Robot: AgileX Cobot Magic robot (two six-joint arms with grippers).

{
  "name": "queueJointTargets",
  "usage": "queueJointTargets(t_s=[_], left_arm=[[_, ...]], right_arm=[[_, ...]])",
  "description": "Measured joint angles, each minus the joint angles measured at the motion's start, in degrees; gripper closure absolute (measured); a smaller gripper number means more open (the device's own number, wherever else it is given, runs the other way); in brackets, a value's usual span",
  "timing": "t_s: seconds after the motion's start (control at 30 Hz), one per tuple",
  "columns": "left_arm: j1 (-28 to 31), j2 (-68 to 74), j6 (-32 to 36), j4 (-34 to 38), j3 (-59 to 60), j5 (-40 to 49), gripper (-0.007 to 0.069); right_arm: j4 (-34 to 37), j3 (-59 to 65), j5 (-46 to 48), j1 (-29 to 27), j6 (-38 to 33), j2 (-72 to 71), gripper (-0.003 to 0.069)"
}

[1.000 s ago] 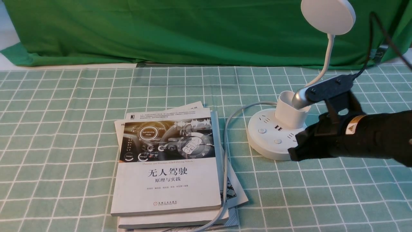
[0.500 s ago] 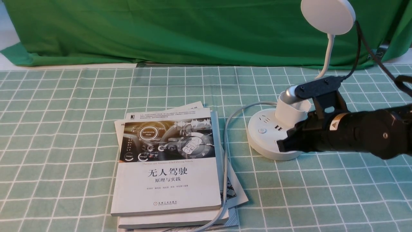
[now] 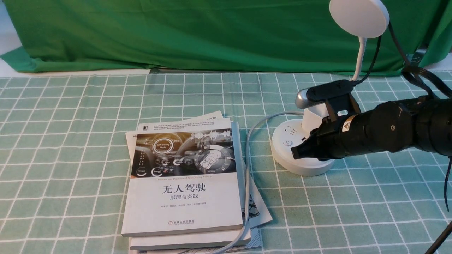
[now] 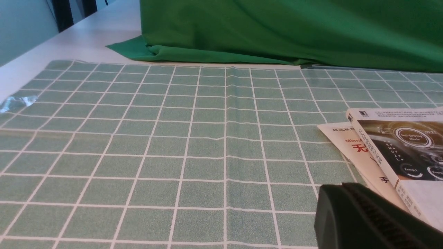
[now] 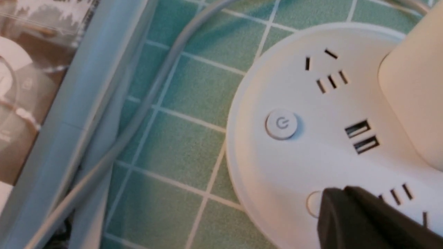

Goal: Turn on the table lamp.
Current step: 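Press the button on the base of the white desk lamp with the right gripper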

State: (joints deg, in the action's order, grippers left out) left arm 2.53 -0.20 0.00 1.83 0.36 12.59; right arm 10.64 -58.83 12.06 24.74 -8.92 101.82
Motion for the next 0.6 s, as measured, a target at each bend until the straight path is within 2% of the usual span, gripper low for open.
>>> queueJointTargets(t_s=[0.6], left_arm=[[0.0, 0.0, 0.0, 0.0, 0.0, 0.0, 0.0603]], right_arm=[[-0.05, -0.37, -2.49, 0.0, 0.0, 2.68, 0.062]])
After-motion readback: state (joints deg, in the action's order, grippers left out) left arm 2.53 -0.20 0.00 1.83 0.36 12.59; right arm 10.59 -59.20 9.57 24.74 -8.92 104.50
